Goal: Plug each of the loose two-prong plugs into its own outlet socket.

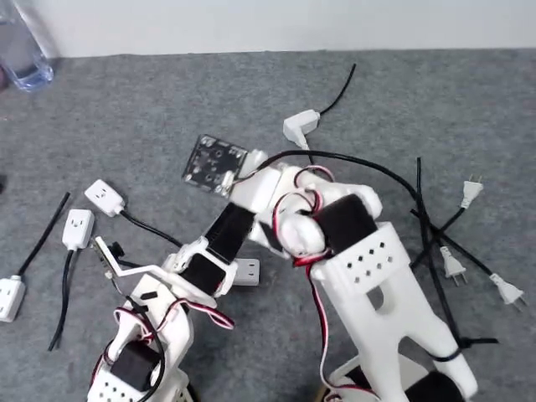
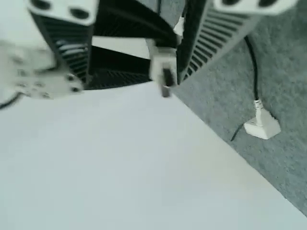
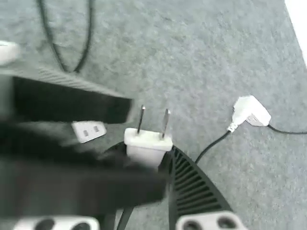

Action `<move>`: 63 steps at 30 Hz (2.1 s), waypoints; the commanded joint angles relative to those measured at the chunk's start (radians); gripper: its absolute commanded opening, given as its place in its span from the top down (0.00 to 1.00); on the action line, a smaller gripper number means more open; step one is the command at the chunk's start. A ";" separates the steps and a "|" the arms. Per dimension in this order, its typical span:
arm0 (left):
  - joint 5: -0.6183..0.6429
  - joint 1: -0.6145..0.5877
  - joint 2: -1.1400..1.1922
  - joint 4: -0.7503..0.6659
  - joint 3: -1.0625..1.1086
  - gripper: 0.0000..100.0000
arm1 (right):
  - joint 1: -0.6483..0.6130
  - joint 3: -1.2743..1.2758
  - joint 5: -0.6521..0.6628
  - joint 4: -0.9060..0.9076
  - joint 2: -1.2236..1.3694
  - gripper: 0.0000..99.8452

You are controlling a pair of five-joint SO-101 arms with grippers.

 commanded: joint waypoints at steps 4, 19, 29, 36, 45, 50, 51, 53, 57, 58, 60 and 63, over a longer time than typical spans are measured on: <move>0.049 -0.063 -0.008 -0.052 -0.022 0.74 | -0.050 -0.173 -0.023 0.127 -0.024 0.99; 0.049 -0.055 -0.008 -0.044 -0.022 0.74 | -0.088 -0.250 -0.066 0.176 -0.064 0.99; 0.049 -0.054 -0.008 -0.046 -0.022 0.74 | -0.087 -0.250 -0.068 0.202 -0.148 0.99; 0.049 -0.054 -0.008 -0.046 -0.022 0.74 | -0.087 -0.250 -0.069 0.197 -0.150 0.99; 0.049 -0.054 -0.009 -0.048 -0.024 0.74 | -0.087 -0.301 -0.097 0.182 -0.147 0.99; 0.049 -0.054 -0.009 -0.048 -0.024 0.74 | -0.088 -0.311 -0.101 0.183 -0.137 0.99; 0.049 -0.054 -0.009 -0.049 -0.024 0.74 | -0.088 -0.310 -0.101 0.183 -0.137 0.99; 0.049 -0.054 -0.009 -0.049 -0.024 0.74 | -0.088 -0.310 -0.101 0.183 -0.137 0.99; 0.049 -0.054 -0.009 -0.049 -0.024 0.74 | -0.088 -0.310 -0.103 0.183 -0.139 0.99; 0.049 -0.054 -0.009 -0.049 -0.024 0.74 | -0.087 -0.310 -0.103 0.183 -0.139 0.99; 0.049 -0.054 -0.009 -0.049 -0.024 0.74 | -0.087 -0.310 -0.103 0.182 -0.139 0.99; 0.049 -0.054 -0.009 -0.046 -0.024 0.74 | -0.081 -0.310 -0.103 0.182 -0.139 0.99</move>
